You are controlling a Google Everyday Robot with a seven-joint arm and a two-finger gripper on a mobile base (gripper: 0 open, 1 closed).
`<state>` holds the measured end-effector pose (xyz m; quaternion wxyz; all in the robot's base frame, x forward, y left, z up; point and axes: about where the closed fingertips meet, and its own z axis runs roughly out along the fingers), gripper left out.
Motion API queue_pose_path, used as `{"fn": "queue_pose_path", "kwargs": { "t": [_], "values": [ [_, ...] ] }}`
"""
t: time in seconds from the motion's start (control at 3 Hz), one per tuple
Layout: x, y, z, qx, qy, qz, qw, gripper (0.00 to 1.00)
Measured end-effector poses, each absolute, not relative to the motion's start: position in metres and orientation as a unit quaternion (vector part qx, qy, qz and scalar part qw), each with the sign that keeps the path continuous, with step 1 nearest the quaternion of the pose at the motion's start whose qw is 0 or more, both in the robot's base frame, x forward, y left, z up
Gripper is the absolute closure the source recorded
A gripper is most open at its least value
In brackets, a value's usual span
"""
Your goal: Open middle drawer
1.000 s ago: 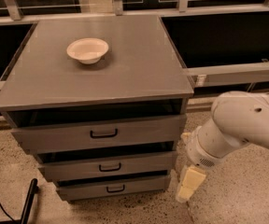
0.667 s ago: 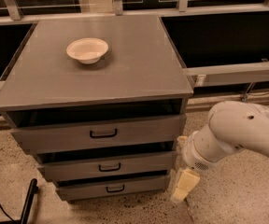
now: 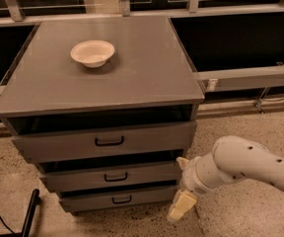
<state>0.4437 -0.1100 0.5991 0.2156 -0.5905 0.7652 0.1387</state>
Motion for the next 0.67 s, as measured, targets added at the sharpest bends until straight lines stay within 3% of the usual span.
{"fn": "queue_pose_path", "kwargs": {
  "t": [0.67],
  "values": [
    [0.455, -0.101, 0.565, -0.590, 0.754, 0.157, 0.242, 0.00]
  ]
}}
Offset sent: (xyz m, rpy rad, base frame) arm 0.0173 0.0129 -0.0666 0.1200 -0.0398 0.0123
